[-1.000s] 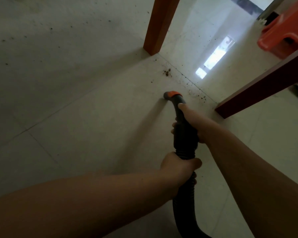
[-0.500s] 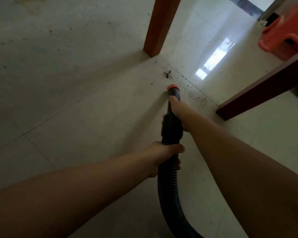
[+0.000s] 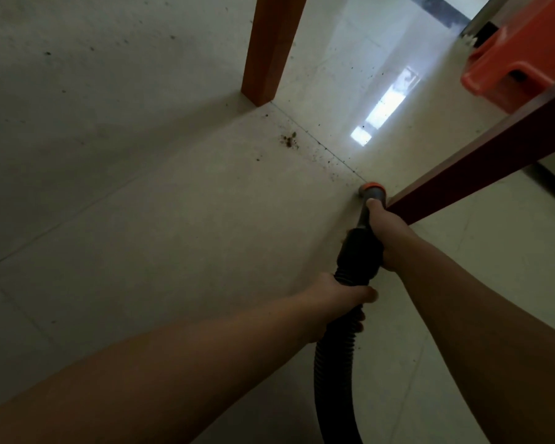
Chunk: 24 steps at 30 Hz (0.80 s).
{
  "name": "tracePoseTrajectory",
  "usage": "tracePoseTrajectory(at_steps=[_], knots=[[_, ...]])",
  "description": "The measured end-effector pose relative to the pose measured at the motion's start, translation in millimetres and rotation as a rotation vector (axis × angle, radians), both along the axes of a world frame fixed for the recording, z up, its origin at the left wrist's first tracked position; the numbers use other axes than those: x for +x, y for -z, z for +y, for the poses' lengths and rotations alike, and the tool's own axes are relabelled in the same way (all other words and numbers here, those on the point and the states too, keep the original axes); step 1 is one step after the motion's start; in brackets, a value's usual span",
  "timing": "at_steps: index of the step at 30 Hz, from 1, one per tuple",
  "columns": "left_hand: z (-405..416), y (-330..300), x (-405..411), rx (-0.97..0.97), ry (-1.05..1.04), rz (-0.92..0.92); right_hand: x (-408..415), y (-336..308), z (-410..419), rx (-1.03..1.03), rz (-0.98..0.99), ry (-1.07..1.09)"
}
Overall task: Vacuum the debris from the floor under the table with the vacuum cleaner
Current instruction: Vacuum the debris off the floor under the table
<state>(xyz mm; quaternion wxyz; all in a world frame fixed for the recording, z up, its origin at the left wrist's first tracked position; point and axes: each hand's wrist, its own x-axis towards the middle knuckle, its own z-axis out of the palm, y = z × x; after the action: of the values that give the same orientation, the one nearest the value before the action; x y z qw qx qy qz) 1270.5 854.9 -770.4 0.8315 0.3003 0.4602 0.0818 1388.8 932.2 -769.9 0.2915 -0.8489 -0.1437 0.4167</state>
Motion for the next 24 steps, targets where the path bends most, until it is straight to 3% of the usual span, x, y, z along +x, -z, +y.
tracePoseTrajectory(at_steps=[9, 24], knots=[[7, 7, -20, -0.002, -0.153, 0.028, -38, 5, 24, 0.011, 0.069, -0.196], [10, 15, 11, -0.002, 0.065, 0.046, 12, 4, 4, -0.021, -0.114, 0.023]])
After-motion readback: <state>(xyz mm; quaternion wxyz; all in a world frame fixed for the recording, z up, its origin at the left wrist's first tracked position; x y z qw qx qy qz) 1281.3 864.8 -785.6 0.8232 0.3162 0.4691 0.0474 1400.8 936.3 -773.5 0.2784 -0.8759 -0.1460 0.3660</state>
